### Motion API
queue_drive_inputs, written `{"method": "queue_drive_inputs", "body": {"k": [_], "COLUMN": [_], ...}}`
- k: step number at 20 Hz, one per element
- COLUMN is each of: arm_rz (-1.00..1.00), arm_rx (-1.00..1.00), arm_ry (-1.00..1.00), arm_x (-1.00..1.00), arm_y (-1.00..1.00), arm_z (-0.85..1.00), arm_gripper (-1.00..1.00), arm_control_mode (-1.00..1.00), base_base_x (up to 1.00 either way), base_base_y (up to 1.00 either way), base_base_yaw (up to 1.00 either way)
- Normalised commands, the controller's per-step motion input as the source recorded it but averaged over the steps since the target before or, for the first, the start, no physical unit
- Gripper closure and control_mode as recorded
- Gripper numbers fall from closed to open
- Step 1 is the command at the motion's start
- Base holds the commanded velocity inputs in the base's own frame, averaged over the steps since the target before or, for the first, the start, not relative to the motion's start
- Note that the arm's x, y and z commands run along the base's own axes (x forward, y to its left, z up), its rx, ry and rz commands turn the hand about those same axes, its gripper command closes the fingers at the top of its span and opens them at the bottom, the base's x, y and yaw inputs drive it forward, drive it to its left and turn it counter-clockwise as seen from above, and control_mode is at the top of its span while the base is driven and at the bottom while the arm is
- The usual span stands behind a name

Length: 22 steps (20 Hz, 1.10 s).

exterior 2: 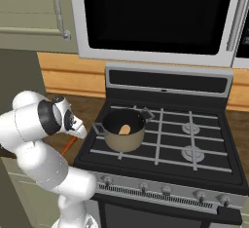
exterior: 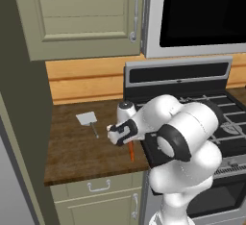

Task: Put the carrot and squash in the pot. Retrieve the spatula and lightly stir the vegetables in the pot.

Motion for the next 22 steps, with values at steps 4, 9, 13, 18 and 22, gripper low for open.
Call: {"method": "queue_drive_inputs", "body": {"k": [4, 9, 13, 18, 22], "arm_rz": [-0.07, -0.05, -0.01, 0.00, -0.01], "arm_rx": [0.00, 0.00, 0.00, 0.00, 0.01], "arm_ry": [0.03, 0.01, -0.07, -0.31, -0.36], "arm_x": [0.00, -0.05, -0.59, -1.00, -1.00], "arm_y": [0.01, 0.00, -0.06, -0.39, -0.55], "arm_z": [-0.48, -0.31, 0.01, 0.83, 1.00], "arm_gripper": [1.00, 1.00, 1.00, 1.00, 1.00], "arm_control_mode": [-1.00, -1.00, -1.00, -1.00, -1.00], "base_base_x": [0.00, 0.00, 0.00, 0.00, 0.00], "base_base_y": [0.00, 0.00, 0.00, 0.00, 0.00], "base_base_yaw": [0.00, 0.00, 0.00, 0.00, 0.00]}}
